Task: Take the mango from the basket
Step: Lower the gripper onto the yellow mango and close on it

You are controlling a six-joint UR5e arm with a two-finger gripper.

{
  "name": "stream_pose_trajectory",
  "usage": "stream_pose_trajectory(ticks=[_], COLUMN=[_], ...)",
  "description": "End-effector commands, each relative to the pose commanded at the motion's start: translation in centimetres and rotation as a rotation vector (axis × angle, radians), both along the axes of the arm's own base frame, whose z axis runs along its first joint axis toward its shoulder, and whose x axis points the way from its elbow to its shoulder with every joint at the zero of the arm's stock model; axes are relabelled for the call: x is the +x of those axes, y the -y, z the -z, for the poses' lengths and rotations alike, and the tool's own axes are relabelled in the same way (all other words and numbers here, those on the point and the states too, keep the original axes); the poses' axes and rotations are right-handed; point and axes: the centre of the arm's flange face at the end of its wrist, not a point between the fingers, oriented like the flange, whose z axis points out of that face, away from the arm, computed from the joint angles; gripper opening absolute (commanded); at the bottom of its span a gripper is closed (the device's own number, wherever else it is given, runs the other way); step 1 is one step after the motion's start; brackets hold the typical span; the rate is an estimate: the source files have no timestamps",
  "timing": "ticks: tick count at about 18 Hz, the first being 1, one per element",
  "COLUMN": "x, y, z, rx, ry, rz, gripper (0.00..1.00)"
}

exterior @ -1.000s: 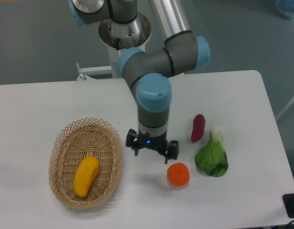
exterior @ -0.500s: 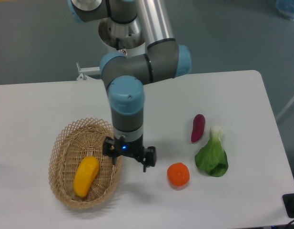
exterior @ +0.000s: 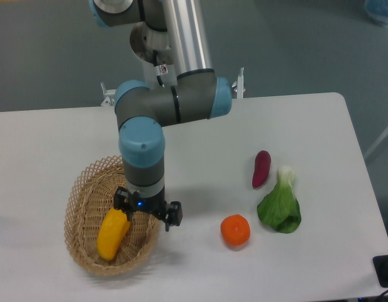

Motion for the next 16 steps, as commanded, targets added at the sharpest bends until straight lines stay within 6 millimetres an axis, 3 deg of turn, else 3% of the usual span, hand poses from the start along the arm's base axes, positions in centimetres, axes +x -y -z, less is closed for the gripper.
stream_pose_trajectory(ticks=[7,16], x=[4.2,5.0], y=[-1.3,-1.9], z=[1.4,4.4], rx=[-0.022,-0.066], ry=[0.019,0.034], rz=[0.014,0.013], gripper=[1.00,1.00])
